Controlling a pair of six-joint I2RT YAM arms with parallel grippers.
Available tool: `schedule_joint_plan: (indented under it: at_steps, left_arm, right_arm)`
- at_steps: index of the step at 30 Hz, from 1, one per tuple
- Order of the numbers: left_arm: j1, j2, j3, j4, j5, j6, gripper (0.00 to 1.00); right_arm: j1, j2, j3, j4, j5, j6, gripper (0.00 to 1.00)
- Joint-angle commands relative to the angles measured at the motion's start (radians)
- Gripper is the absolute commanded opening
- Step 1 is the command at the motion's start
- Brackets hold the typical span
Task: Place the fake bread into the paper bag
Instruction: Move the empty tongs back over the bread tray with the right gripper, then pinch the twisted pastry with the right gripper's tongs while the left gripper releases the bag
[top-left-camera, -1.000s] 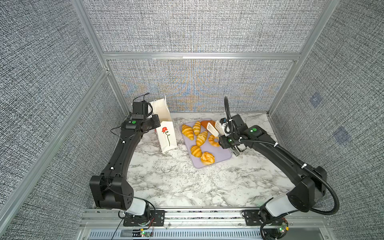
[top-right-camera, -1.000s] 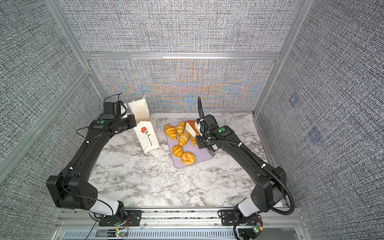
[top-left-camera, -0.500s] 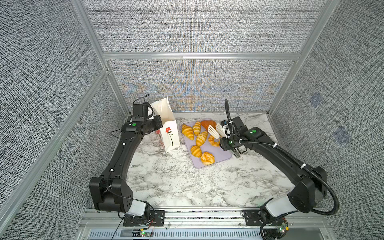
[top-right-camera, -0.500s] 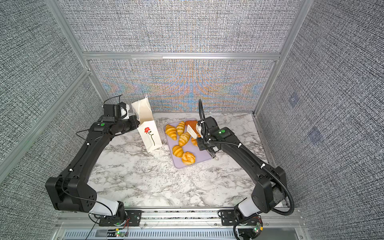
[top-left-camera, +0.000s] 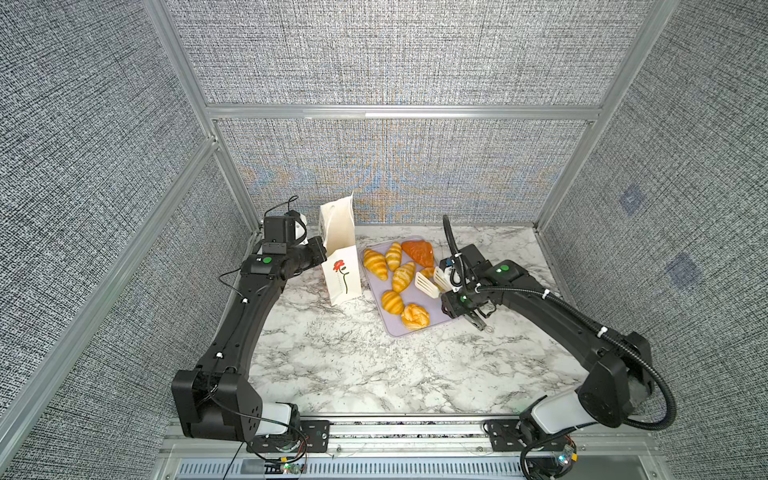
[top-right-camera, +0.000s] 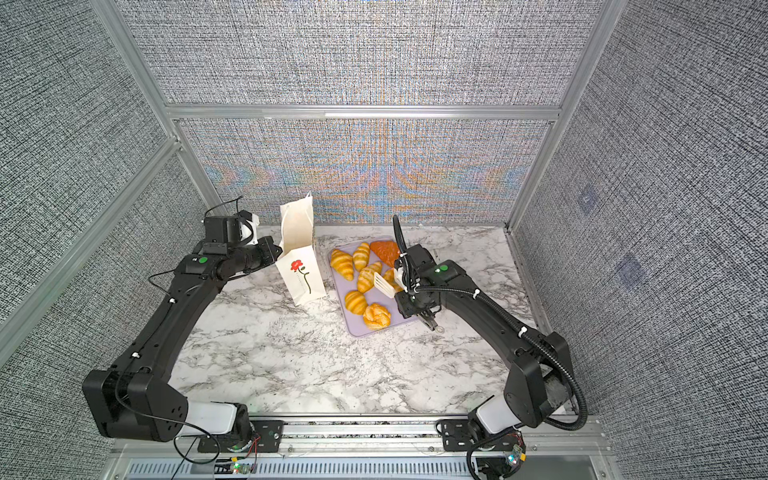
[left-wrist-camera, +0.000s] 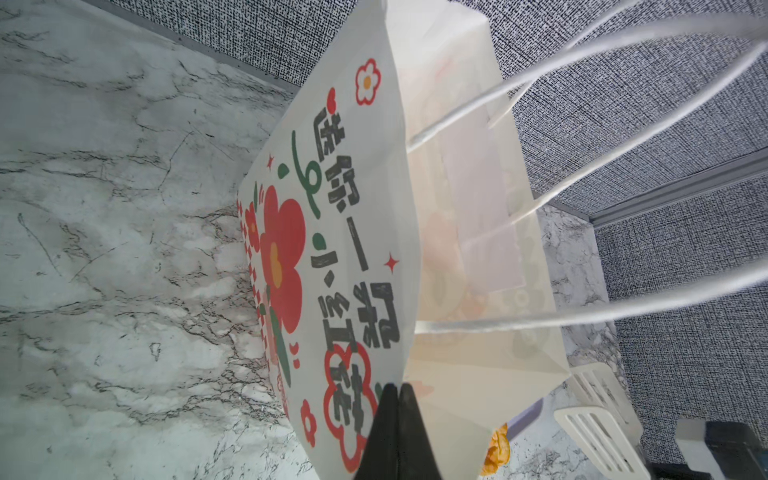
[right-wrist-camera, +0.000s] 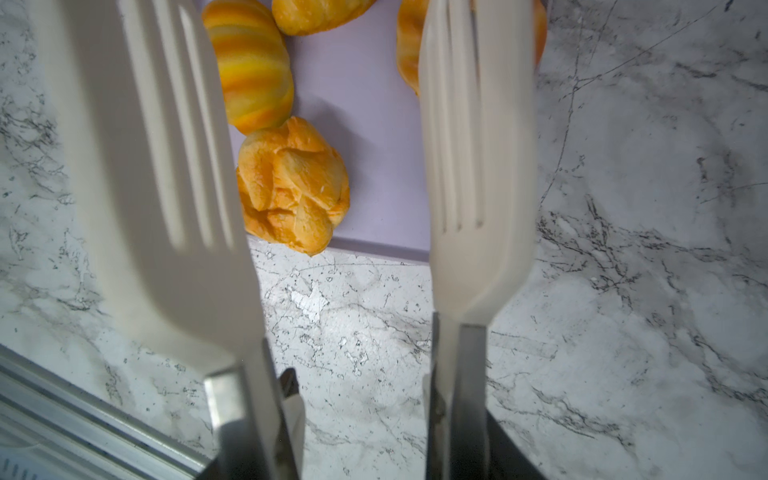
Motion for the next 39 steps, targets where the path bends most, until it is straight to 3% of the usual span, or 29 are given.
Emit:
schedule_joint_plan:
  at_steps: [1,15,25,31,39]
  left_arm:
    - [0.001,-0.006,0.001,-0.004,0.015,-0.017,0.00]
    - [-0.001,-0.011,-0.010,0.004,0.017,-0.028,0.02]
    - [-0.001,-0.053,-0.045,0.001,-0.016,0.002,0.47]
    - [-0.002,-0.103,-0.078,-0.010,-0.047,0.027,0.62]
    - [-0.014,-0.243,-0.172,0.026,-0.087,0.064,0.68]
  right_arm:
    - [0.009,-0.008,-0.007,-0.063,-0.026,-0.007,0.58]
    - [0.045,-0.034,-0.082,-0.072,-0.047,0.058,0.65]
    - [0.091,0.025,-0.093,-0.108,0.000,0.064,0.69]
    - [0.115,0.055,-0.084,-0.111,0.018,0.059,0.71]
    - [0.140,0.135,-0.038,-0.147,0.077,0.048,0.71]
